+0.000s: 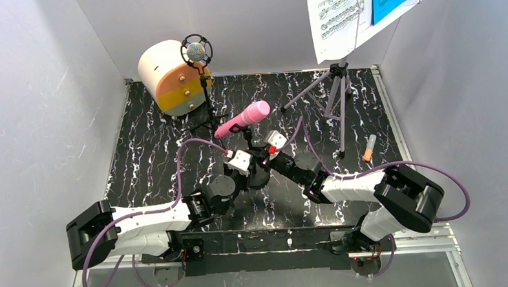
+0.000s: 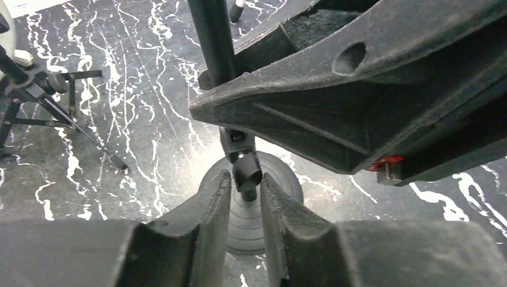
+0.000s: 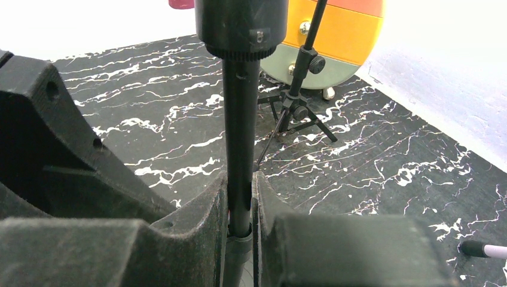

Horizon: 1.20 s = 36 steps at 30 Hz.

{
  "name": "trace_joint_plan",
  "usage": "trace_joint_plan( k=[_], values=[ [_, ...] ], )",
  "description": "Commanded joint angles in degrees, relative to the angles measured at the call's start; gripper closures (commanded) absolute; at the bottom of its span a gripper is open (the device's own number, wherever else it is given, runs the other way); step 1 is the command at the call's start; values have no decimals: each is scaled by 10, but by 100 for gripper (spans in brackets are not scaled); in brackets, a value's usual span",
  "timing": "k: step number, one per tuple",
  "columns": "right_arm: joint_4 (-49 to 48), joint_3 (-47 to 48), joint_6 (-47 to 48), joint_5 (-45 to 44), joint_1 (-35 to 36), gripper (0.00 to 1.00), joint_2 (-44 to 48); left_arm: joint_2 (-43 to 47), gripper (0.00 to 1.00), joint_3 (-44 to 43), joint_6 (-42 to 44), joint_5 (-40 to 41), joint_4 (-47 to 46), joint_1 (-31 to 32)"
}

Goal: Pack up the instrument practice props
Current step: Unscrew the knob on the microphone stand.

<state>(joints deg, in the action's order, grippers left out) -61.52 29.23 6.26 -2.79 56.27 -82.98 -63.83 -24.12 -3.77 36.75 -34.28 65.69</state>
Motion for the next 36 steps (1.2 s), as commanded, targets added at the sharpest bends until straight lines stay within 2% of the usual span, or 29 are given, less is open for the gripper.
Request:
trace_joint_plan(
  k=[1, 4, 7, 10, 14, 17, 24, 30, 32, 36],
  values=[
    [150, -17, 10, 8, 4, 99, -34, 8, 82, -11, -73, 52, -48, 0],
    [151, -16, 10, 9, 4, 99, -34, 16, 89, -1, -125, 61, -53, 0],
    [152, -15, 10, 9, 4, 99, -34, 31, 92, 20, -212, 81, -54, -6],
    [154, -15, 10, 9, 4, 99, -35, 46, 94, 49, -344, 69, -55, -28],
    [155, -13, 9, 9, 4, 99, -36, 55, 95, 101, -546, -16, -93, -84],
    [155, -13, 9, 10, 5, 99, -37, 44, 92, 127, -661, -57, -125, -111],
    [156, -13, 9, 9, 5, 99, -36, 28, 82, 155, -797, -65, -136, -129],
    [156, -11, 9, 11, 4, 99, -38, 41, 64, 180, -829, -57, -111, -141],
    [157, -10, 9, 11, 4, 99, -39, 52, 56, 175, -807, -51, -88, -143],
    [159, -9, 9, 11, 4, 99, -41, 96, 48, 144, -707, -19, -3, -146]
  ],
)
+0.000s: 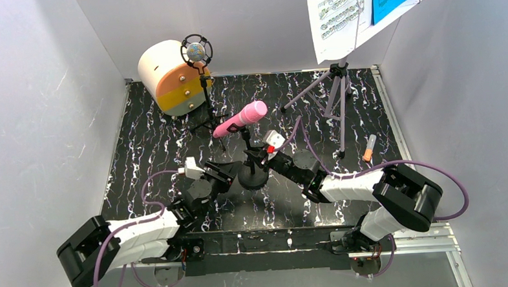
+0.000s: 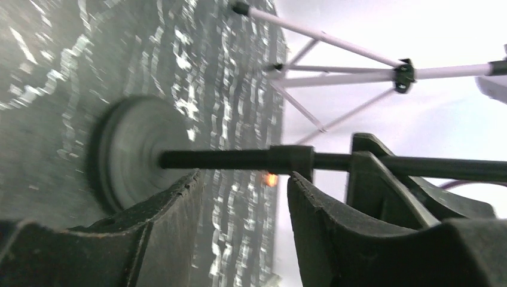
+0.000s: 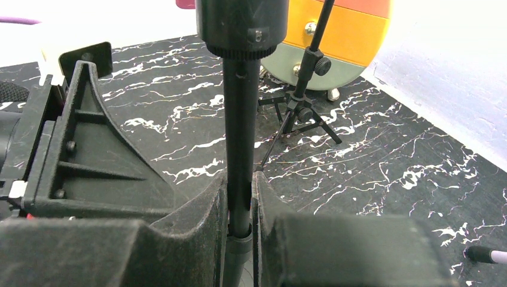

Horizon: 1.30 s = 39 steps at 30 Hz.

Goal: Pack up the instrument practice props
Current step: Unscrew the knob on the microphone stand, then adjust the microphone stand at the center of the board.

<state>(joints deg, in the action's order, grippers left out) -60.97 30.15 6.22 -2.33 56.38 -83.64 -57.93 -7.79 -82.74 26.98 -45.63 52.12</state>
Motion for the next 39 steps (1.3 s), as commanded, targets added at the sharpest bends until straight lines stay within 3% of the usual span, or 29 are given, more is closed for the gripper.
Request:
trace_joint_plan(
  k=[1, 8, 17, 23, 34, 39],
  values=[
    [154, -19, 10, 7, 3, 99, -35, 51, 47, -26, 113, 88, 124, -10],
    [154, -21, 12, 5, 4, 99, -31, 116, 39, -113, 381, 108, 212, -11],
    [150, -22, 18, 4, 10, 99, -37, 94, 33, -159, 580, -27, 68, -11],
    [147, -23, 19, 0, 11, 99, -41, 68, 32, -183, 646, -92, 15, -12],
    [140, -21, 16, -6, 15, 99, -57, 26, 32, -215, 702, -88, -54, -11],
    [136, -21, 15, -11, 18, 99, -64, 5, 42, -225, 730, -77, -79, -11]
  ],
)
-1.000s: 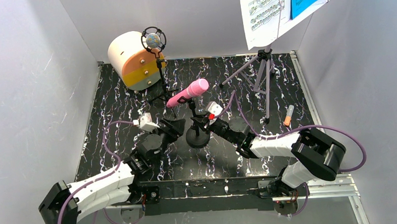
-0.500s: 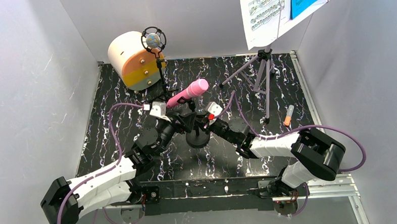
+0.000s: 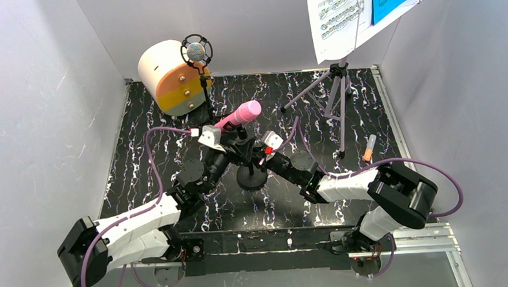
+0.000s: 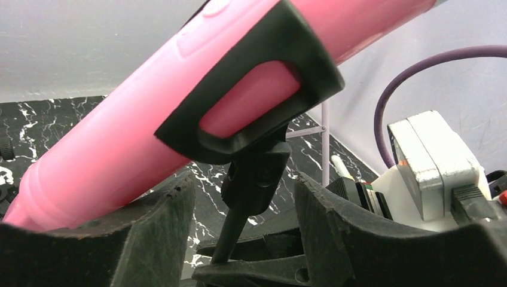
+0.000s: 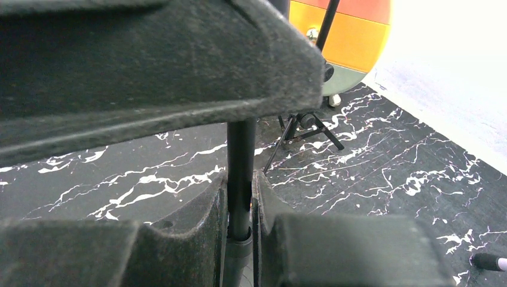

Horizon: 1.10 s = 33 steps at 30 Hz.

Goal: Pack up the instrument practice props
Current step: Adjust the microphone stand at the center of the board.

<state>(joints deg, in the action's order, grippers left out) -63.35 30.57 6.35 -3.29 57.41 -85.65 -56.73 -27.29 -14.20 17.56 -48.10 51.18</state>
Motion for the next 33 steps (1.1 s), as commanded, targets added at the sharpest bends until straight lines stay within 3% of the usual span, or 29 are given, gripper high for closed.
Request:
trace_joint_plan(
  k=[1, 6, 12, 16, 27, 33],
  values=[
    [159, -25, 13, -2, 7, 99, -44, -11, 47, -33, 52, 13, -56, -2],
    [148, -32, 7, -4, 9, 99, -45, -24, 83, -34, 95, -13, -58, -2],
    [127, -44, -11, 2, 8, 99, -36, -35, 100, -35, 139, -70, -53, -1],
    [113, -52, -28, 5, 8, 90, -27, -41, 100, -37, 157, -83, -40, -1],
    [111, -82, -58, -6, 8, 50, 42, -46, 100, -15, 150, -71, -4, -2],
    [153, -103, -73, -18, 9, 37, 118, -58, 100, 7, 146, -63, -24, -2]
  ],
)
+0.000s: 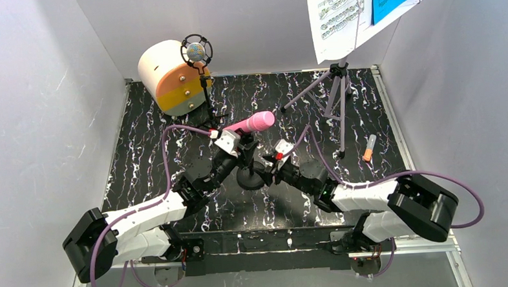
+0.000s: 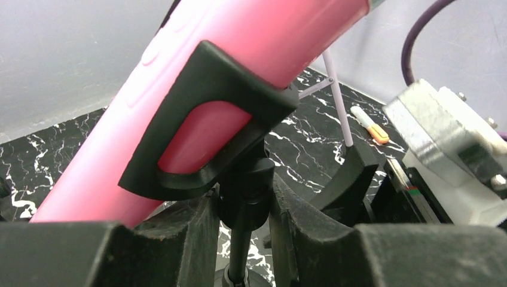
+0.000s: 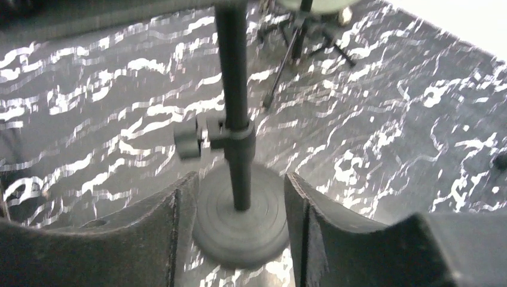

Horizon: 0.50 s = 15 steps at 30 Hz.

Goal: Pack up the instrument practice props
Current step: Adjust the microphone stand at the center of the board.

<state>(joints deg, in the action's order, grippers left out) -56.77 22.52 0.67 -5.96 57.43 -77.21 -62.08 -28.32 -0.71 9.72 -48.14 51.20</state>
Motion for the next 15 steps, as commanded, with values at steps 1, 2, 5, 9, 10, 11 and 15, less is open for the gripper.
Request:
trace_joint_plan(
  k=[1, 2, 5, 9, 10, 11, 15],
  values=[
    [95, -27, -19, 6, 8, 36, 47, -9, 100, 23, 3, 16, -31, -2],
    [104, -30, -21, 1, 8, 34, 60, -14, 100, 30, -5, 17, -39, -2],
    [130, -42, -26, -12, 8, 31, 98, -30, 100, 42, -7, 13, -56, -2],
    [155, -59, -35, -28, 8, 29, 145, -50, 100, 60, -3, 12, -82, -2],
    [163, -62, -36, -31, 8, 29, 156, -54, 100, 63, 0, 13, -87, -2],
    [171, -62, -36, -32, 8, 28, 164, -58, 100, 65, 3, 13, -90, -2],
    [207, -62, -42, -35, 8, 26, 198, -70, 94, 71, 4, 19, -100, -2]
  ],
)
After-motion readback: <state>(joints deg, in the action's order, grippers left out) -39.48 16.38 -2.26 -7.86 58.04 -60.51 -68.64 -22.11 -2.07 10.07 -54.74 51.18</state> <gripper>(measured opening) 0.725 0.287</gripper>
